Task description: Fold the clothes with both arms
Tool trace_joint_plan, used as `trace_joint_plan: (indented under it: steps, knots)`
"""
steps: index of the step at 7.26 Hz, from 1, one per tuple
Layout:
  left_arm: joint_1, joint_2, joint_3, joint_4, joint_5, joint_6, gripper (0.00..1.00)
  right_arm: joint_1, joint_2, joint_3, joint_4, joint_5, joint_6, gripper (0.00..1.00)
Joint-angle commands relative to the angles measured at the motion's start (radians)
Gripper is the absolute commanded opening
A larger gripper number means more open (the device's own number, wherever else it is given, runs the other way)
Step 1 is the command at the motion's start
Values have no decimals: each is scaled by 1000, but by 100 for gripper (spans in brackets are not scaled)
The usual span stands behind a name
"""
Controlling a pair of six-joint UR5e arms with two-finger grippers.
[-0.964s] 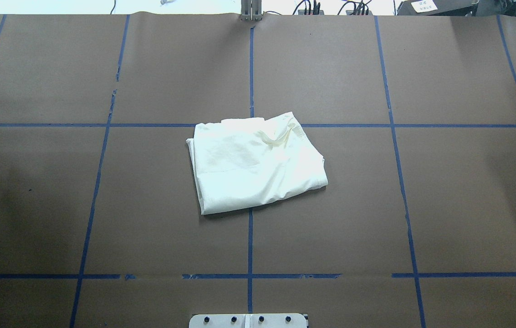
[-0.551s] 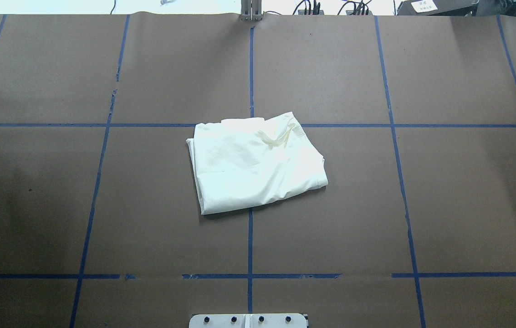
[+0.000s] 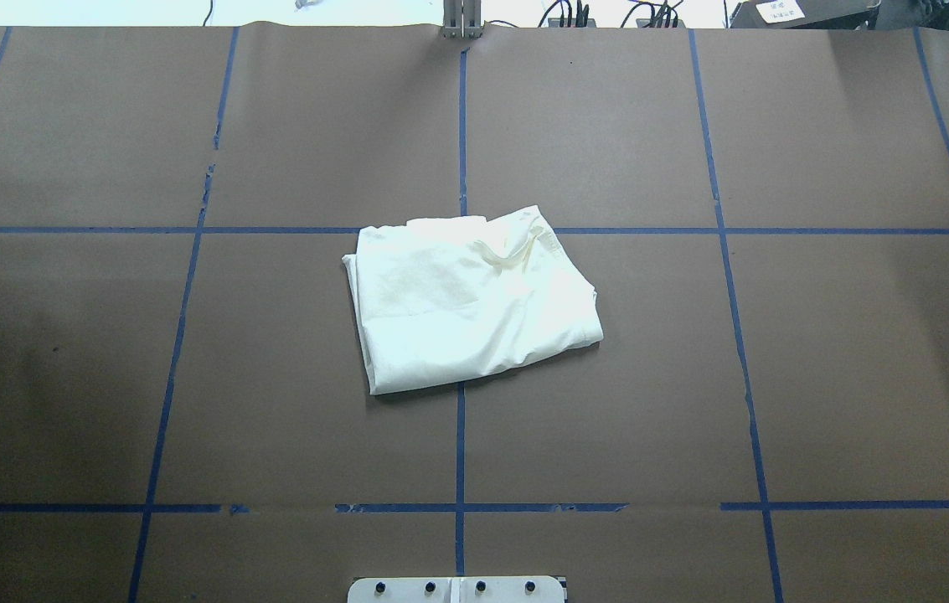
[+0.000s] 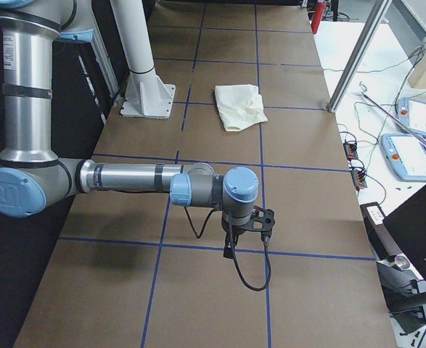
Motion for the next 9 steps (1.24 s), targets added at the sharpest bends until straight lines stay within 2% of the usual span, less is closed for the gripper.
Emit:
trace_joint_plan:
  steps: [1, 4, 5, 9]
  knots:
    - [0, -3, -6, 5, 2, -5, 100, 1, -2, -4, 1, 0, 2, 100]
    - [5, 14, -9, -22, 6, 1, 100, -1, -2, -13, 1, 0, 8, 100]
    - [40, 17, -2, -74, 8, -2, 100, -1, -1, -13, 2, 0, 11, 100]
    - [42, 34, -9, -85, 6, -3, 100, -1, 1, -13, 2, 0, 13, 100]
